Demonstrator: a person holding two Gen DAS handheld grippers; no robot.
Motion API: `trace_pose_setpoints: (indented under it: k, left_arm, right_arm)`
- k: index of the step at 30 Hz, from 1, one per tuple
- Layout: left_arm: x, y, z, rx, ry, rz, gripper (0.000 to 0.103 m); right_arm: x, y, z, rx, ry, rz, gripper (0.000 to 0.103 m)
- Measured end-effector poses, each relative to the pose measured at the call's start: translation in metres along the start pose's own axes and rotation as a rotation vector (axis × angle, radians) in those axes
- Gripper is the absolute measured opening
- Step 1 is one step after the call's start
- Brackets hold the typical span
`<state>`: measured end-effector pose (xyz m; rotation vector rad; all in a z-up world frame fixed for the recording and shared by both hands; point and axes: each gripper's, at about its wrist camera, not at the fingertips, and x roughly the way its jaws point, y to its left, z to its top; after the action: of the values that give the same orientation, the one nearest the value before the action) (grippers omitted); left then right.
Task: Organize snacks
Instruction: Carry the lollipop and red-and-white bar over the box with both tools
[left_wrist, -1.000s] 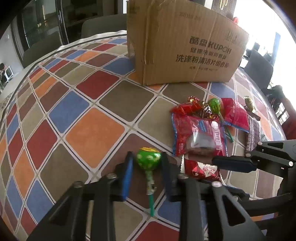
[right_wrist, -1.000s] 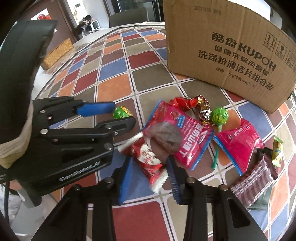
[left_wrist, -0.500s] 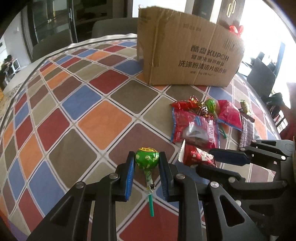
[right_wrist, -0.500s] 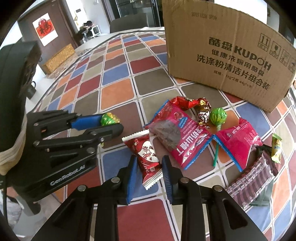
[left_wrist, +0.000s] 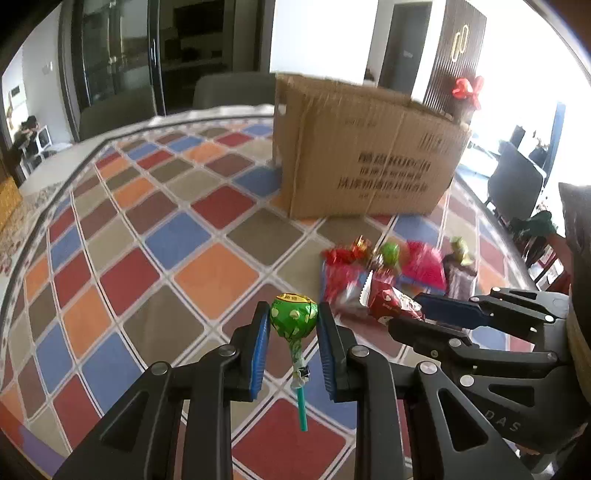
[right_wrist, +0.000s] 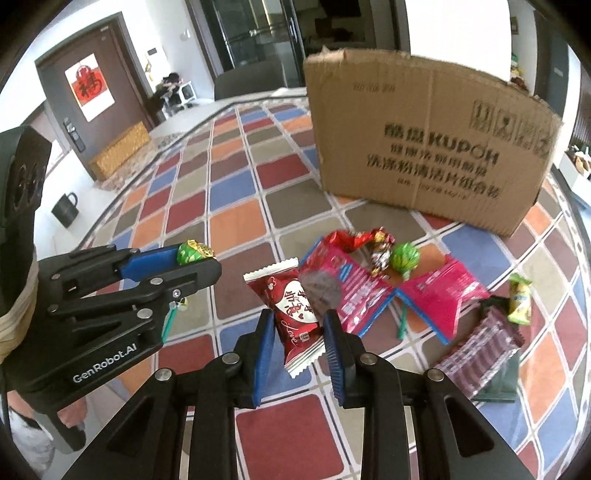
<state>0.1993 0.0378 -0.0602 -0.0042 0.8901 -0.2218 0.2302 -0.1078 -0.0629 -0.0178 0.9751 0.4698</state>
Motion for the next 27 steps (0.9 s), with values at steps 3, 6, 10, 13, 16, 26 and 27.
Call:
trace_pose_setpoints:
  k: [3,6,10,13,16,26,27]
  left_arm:
    - [-0.011,-0.006,0.009,0.009,-0.035,-0.005,0.026]
    - [-0.020,-0.012,0.018,0.016,-0.069,-0.012,0.026]
    - [-0.030,-0.021,0.028,0.027,-0.105,-0.022,0.026]
    - [-0.037,-0.026,0.037,0.036,-0.133,-0.030,0.026]
    - [-0.044,-0.030,0.045,0.041,-0.161,-0.035,0.026]
    - [-0.059,-0.044,0.083,0.065,-0.246,-0.055,0.026]
    - [-0.059,-0.045,0.087,0.067,-0.251,-0.055,0.026]
  right_arm:
    - [-0.013,-0.003,0.004,0.010,-0.038,-0.007,0.028]
    - [-0.027,-0.006,0.010,0.019,-0.078,-0.017,0.028]
    - [-0.044,-0.012,0.017,0.035,-0.128,-0.027,0.028]
    - [-0.056,-0.016,0.023,0.045,-0.166,-0.037,0.028]
    - [-0.067,-0.020,0.029,0.052,-0.202,-0.049,0.028]
    - [-0.099,-0.033,0.053,0.078,-0.315,-0.076,0.028]
    - [-0.102,-0.035,0.055,0.079,-0.326,-0.080,0.028]
